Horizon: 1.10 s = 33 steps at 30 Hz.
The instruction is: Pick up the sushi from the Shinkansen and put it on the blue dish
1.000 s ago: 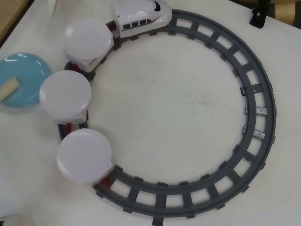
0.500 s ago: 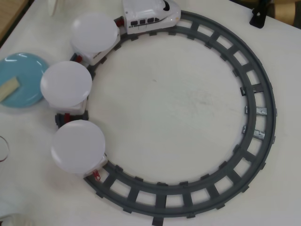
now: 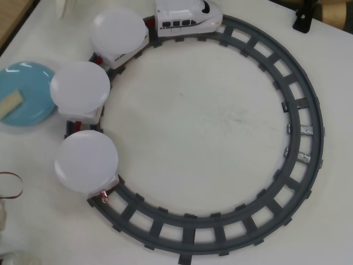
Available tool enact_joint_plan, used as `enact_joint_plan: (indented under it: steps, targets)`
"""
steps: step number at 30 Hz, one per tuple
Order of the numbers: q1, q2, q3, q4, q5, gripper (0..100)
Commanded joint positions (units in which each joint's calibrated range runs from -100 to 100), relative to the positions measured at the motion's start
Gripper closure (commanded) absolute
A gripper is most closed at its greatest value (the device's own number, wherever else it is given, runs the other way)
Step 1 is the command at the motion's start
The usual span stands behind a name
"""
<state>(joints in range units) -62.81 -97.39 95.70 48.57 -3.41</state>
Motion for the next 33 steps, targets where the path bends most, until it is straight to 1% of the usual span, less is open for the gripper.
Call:
enact_joint_plan:
  steps: [1,33]
  targets:
    - [0.31,-0.71,1.41,-0.97,-0.25,81]
    - [-1.63,-0.54,1.05,-0.21,-0.67,81]
